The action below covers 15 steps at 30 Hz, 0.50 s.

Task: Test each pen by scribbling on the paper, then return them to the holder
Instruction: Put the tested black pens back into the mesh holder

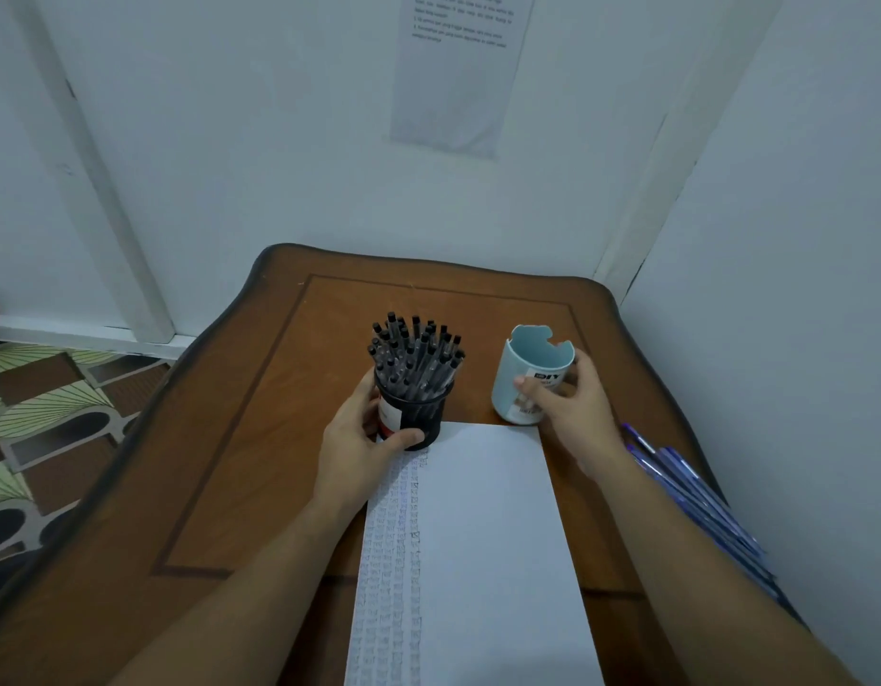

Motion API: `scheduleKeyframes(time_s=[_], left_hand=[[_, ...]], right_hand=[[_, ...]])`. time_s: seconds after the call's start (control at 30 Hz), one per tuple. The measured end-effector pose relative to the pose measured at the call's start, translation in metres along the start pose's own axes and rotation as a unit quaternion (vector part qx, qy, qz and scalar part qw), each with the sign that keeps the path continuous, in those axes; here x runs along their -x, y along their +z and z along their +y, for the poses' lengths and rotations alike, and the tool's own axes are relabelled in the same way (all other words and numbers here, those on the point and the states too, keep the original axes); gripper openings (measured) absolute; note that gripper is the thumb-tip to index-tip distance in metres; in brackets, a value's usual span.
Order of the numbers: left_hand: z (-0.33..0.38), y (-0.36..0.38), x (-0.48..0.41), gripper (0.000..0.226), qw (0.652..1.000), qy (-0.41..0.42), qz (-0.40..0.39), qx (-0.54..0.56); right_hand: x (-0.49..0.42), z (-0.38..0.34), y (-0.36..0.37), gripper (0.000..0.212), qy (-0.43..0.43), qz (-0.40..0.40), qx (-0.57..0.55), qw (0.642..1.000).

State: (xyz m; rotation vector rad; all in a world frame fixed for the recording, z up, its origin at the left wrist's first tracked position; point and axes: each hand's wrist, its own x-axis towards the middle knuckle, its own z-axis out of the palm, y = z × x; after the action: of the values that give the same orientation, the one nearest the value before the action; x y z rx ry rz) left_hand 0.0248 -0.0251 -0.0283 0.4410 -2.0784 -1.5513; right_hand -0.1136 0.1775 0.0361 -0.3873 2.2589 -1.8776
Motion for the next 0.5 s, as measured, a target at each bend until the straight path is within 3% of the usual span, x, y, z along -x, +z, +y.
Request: scheduleKeyframes(time_s=[0.23,0.37,0.5], left_hand=[[0.012,0.000,0.005,0.087,0.999,0.002,0.002,-0.035],[0.018,0.000,0.007,0.085,0.999,0.003,-0.010,-0.046],[0.026,0.002,0.012,0.084,1.000,-0.012,-0.007,-0.027]], right_hand=[[0.085,0.025,0.002,0.071,0.018,-0.051,-0.078,0.996],[0.096,0.038,0.009,0.083,0.020,-0.058,-0.112,0.992],[0.099,0.036,0.009,0.080,0.011,-0.056,-0.109,0.992]])
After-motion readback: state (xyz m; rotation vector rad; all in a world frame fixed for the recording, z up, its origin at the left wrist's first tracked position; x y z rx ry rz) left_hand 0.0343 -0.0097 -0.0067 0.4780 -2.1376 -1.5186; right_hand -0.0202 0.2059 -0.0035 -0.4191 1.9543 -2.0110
